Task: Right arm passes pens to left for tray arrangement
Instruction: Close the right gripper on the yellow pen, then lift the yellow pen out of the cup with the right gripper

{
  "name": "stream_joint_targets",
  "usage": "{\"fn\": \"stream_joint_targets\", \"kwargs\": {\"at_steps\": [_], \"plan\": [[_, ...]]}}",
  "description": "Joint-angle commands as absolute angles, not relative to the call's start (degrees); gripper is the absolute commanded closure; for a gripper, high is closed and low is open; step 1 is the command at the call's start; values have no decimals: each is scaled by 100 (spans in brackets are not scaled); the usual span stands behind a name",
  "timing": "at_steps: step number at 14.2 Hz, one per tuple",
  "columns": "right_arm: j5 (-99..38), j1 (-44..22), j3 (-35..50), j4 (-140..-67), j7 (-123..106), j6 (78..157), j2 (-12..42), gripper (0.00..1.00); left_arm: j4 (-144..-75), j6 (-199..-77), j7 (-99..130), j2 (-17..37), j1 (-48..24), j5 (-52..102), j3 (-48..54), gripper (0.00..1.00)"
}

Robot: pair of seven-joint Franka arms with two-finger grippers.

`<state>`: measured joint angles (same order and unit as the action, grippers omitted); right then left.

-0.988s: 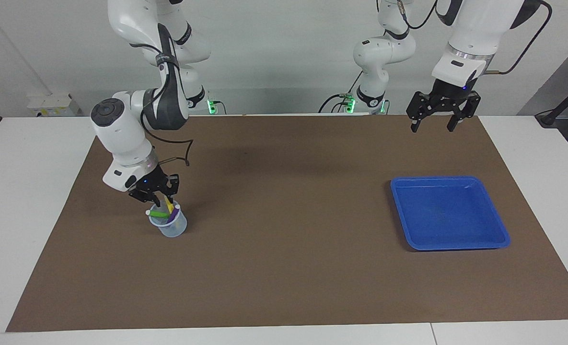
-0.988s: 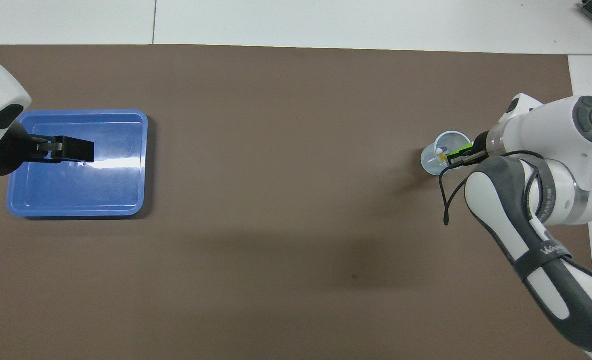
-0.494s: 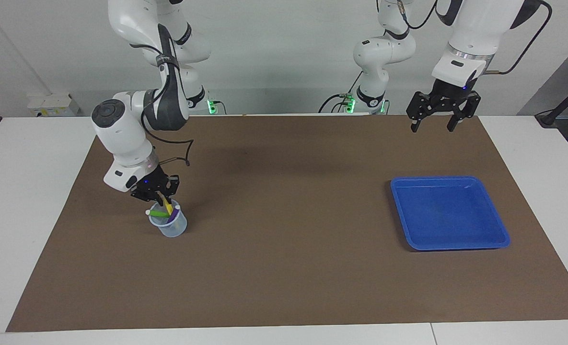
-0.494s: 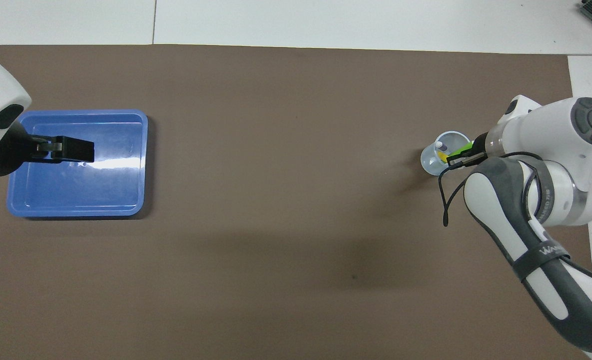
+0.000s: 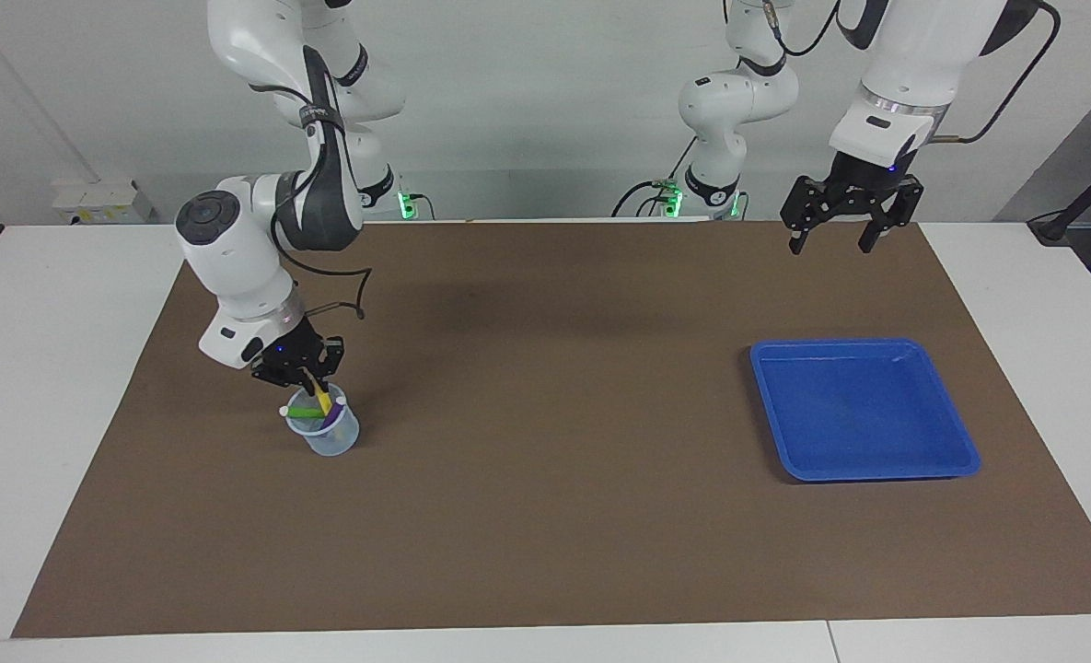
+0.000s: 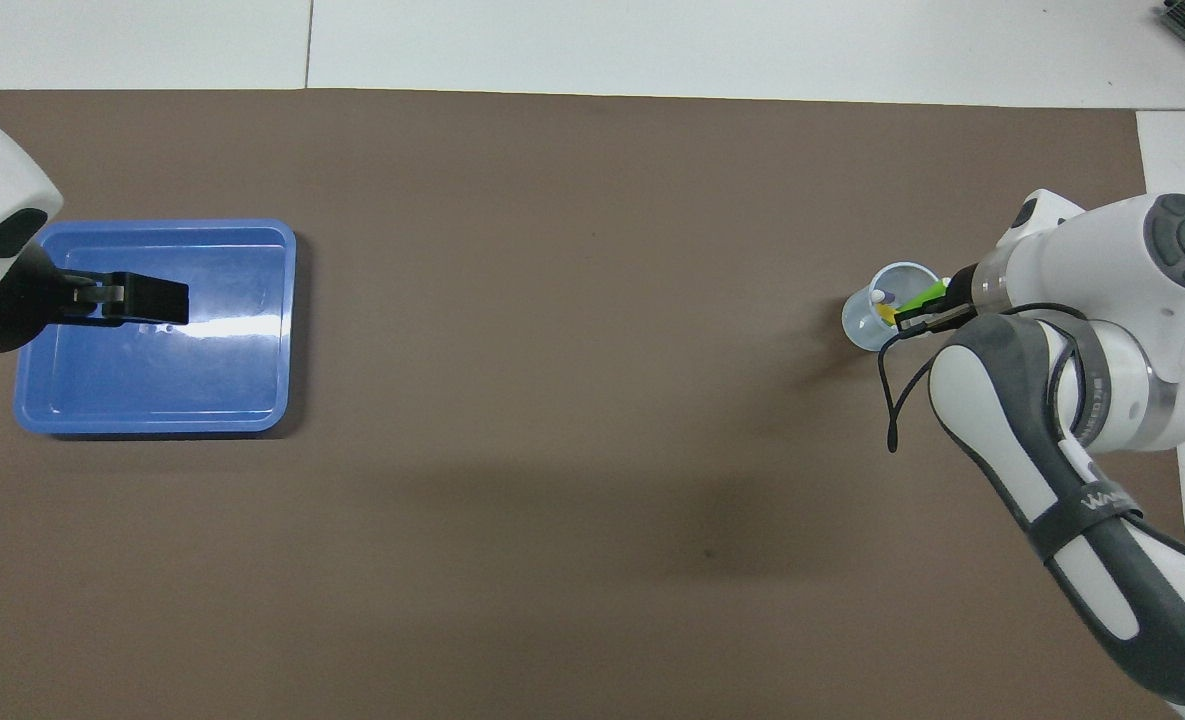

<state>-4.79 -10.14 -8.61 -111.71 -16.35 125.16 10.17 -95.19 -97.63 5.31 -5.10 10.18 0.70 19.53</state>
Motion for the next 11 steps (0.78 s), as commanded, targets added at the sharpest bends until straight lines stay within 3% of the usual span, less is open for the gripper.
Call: {"fn": "stream_joint_targets", "kwargs": {"at_steps": [1,11], "plan": [[-519,-1002,-844,-10716,-1749,11946,984,100,-9615,-9686,475,-642,1090,149,1978,0],[-457,-1028,-756,-9415,-1802,10417,896,100,-9615,-9677,475,-650,1151,149,1969,0]]}}
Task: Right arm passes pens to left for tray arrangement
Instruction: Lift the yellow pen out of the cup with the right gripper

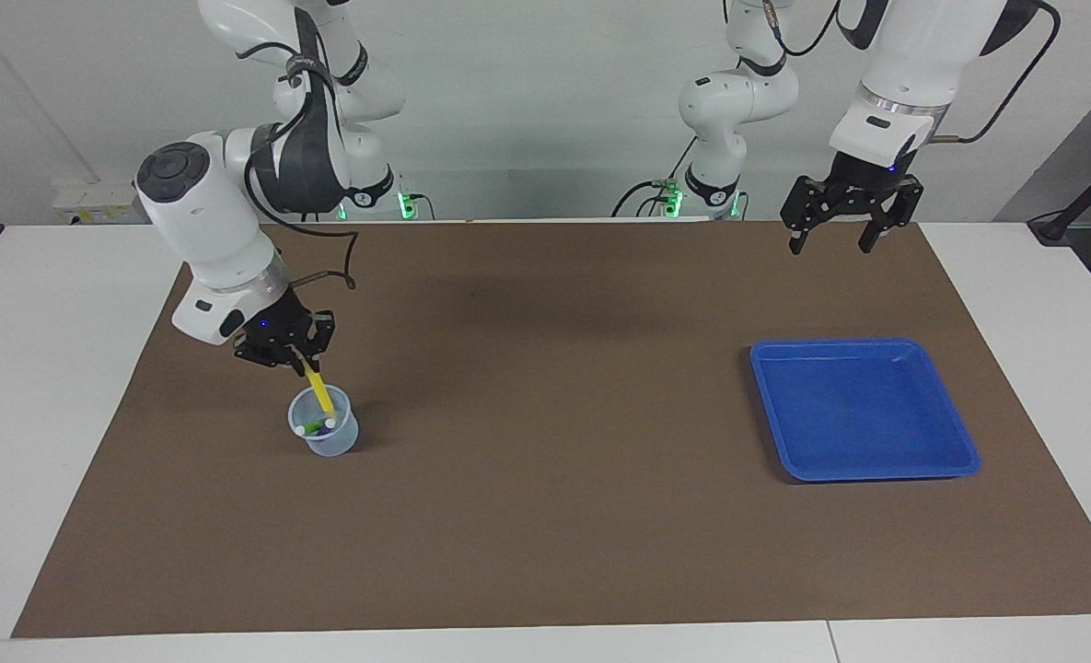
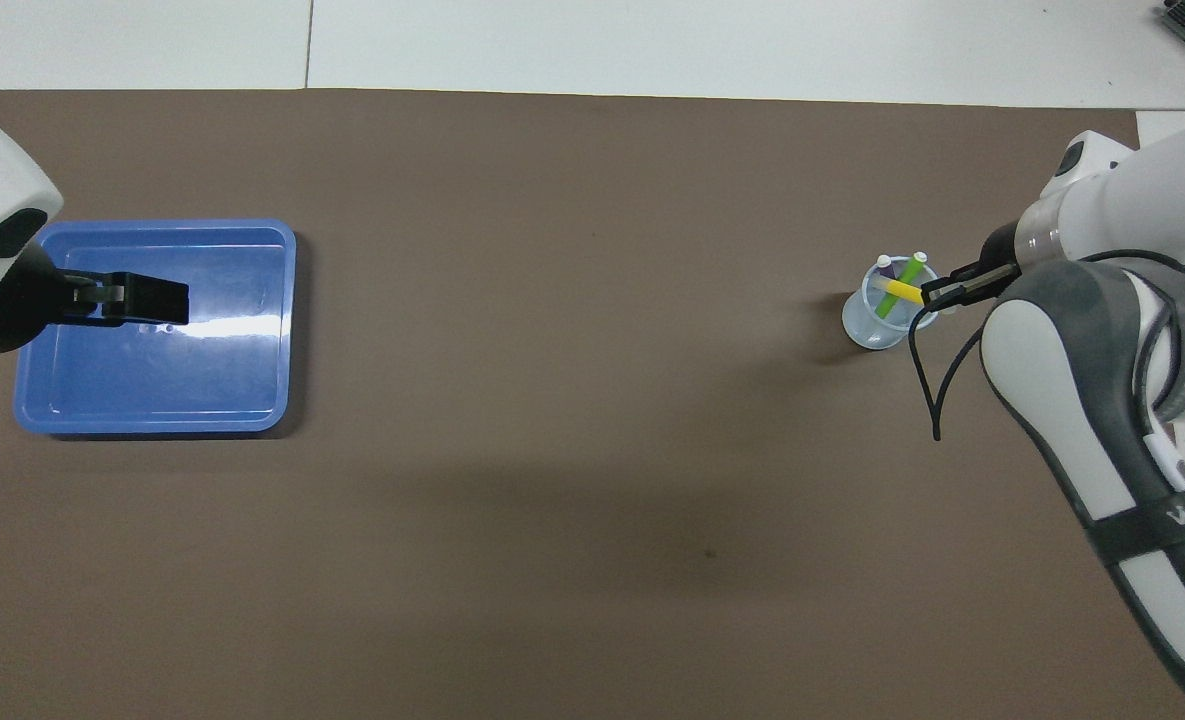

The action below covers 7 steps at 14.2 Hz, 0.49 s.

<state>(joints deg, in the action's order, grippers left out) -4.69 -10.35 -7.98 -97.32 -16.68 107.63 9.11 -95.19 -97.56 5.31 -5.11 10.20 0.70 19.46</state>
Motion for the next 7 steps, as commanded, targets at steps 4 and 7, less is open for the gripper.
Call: {"fn": "stream_joint_targets", "kwargs": {"at_steps": [4,7], "plan": [[-404,-1028,-546,-9001,-1802,10003,835,100,-9589,-9685,457,-642,1300,150,1969,0],[-413,-1124,-308,-8649,-1644,9642,826,100,-9755,-9580,404,-755,1266,149,1977,0]]}}
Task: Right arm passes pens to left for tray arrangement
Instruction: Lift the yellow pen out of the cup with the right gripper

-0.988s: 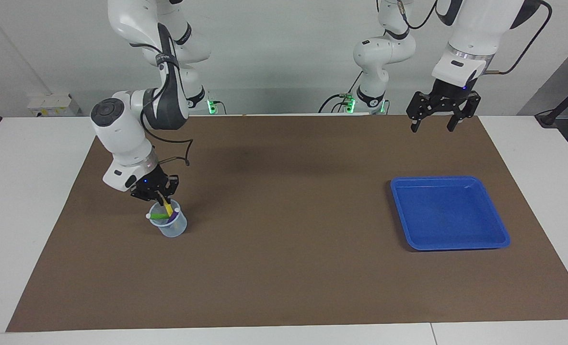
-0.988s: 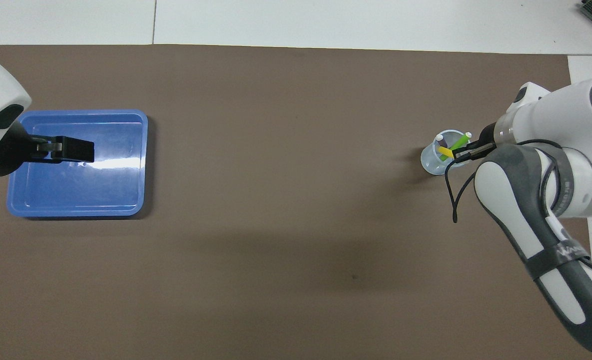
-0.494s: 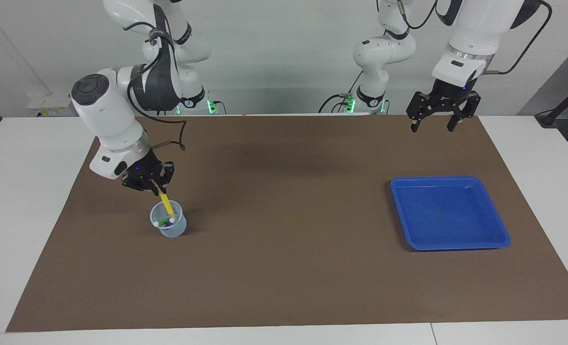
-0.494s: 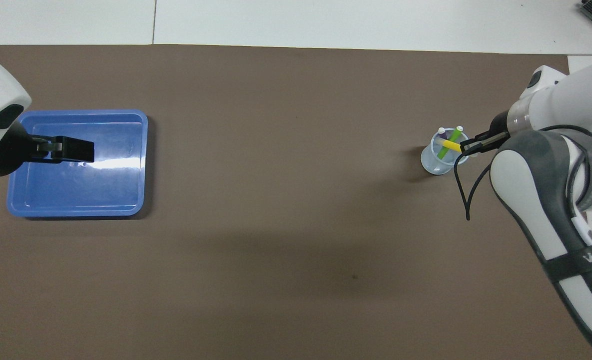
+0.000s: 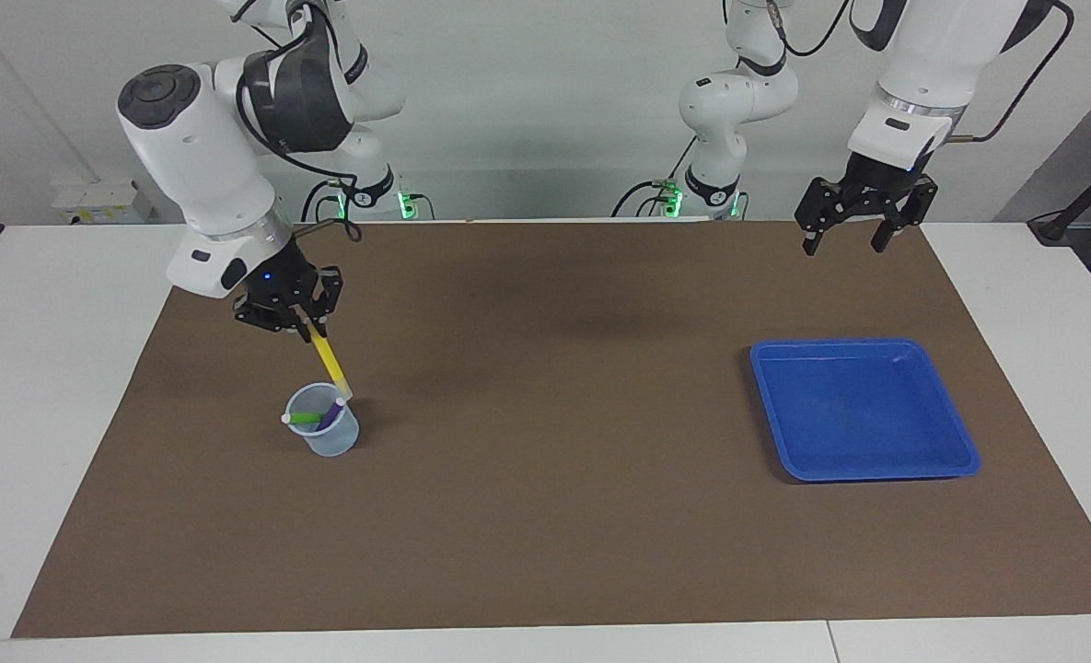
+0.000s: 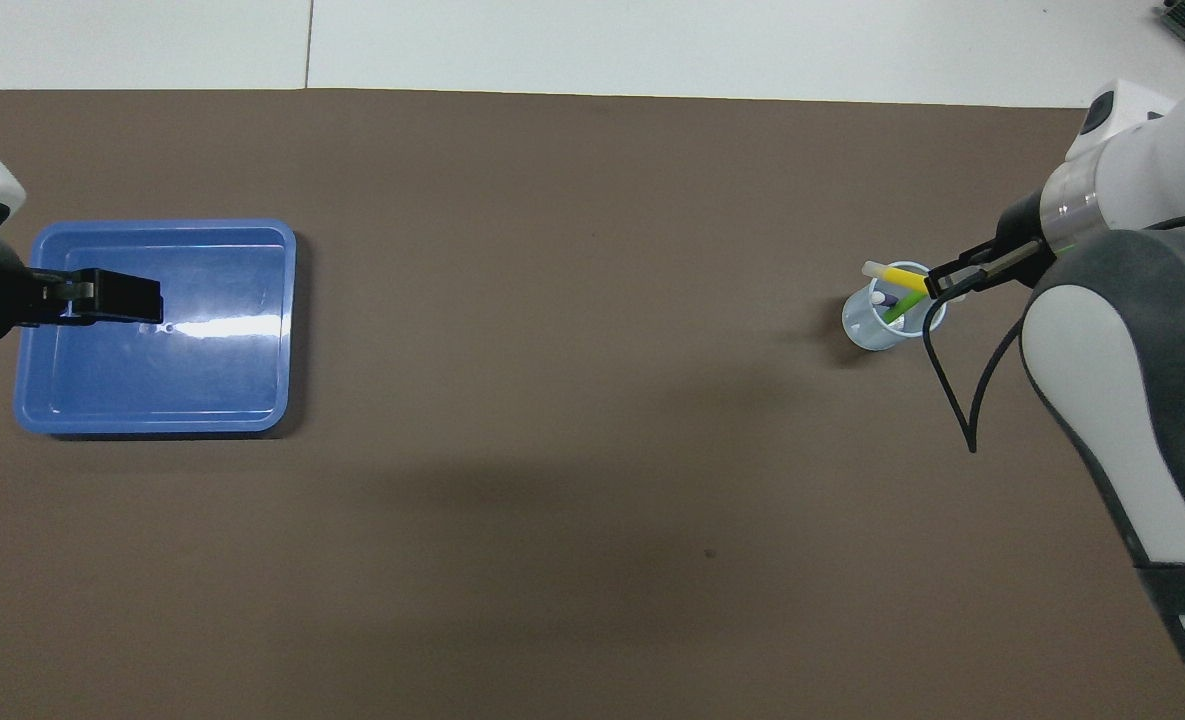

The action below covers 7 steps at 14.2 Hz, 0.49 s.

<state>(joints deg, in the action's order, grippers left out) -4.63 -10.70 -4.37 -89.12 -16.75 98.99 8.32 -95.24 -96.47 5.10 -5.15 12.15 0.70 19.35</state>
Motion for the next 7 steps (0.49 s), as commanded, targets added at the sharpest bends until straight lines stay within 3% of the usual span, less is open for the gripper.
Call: {"fn": "stream_joint_targets", "kwargs": {"at_steps": [1,7], "plan": [[-465,-1177,-299,-8605,-1487,9624,826,100,-9878,-9597,457,-834,1257,158,1978,0],[-1088,-1274,307,-8561,611,9676,773,100,-10414,-10071,466,-1002,1292,289,1969,0]]}}
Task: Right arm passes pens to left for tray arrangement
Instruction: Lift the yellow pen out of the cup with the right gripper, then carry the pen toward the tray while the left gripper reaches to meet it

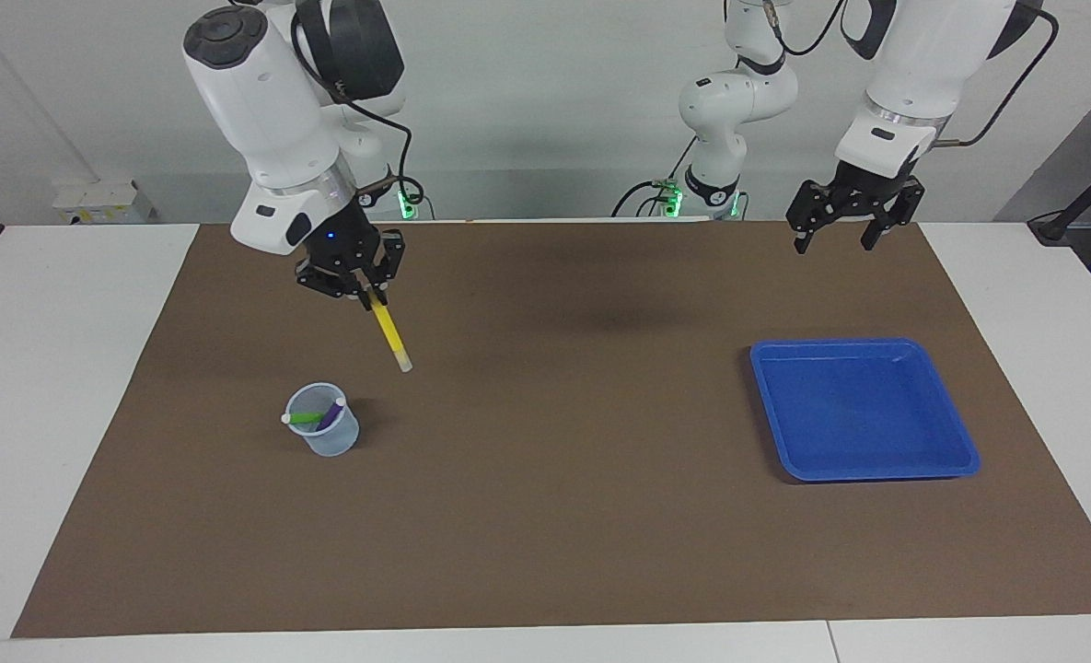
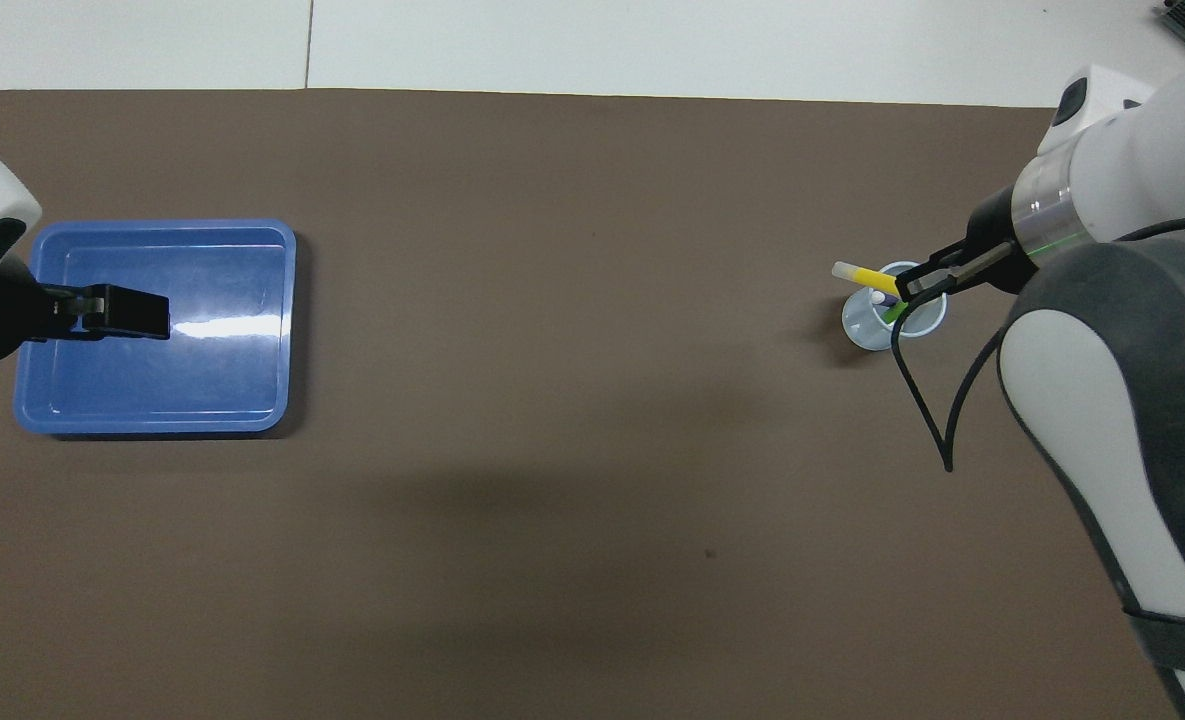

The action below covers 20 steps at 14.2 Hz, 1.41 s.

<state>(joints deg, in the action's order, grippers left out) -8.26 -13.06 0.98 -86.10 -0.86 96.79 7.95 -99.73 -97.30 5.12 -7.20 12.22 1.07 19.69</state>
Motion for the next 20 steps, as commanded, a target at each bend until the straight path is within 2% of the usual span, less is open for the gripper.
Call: {"fn": "stream_joint_targets", "kwargs": {"at_steps": [1,6,8,14,16,20], "plan": [[-1351,-1274,325,-8569,911,9720,773,100,-10511,-10229,466,-1019,1301,403,1969,0],[-2196,-1362,334,-8718,2090,10264,765,100,-10661,-10494,483,-792,1327,754,1960,0],[-2486,-1450,334,-8806,2476,10449,747,100,-10547,-10442,492,-572,1625,1289,1960,1],[-2970,-2012,343,-9096,3672,11284,703,100,-9968,-10030,658,201,1757,2204,1951,2],[-3233,-2144,343,-9193,4146,11591,694,100,-9888,-9984,1445,386,1837,2625,1960,2],[-3410,-2609,343,-9316,4833,12312,721,100,-10010,-10045,3826,343,1644,3242,1995,2]]}}
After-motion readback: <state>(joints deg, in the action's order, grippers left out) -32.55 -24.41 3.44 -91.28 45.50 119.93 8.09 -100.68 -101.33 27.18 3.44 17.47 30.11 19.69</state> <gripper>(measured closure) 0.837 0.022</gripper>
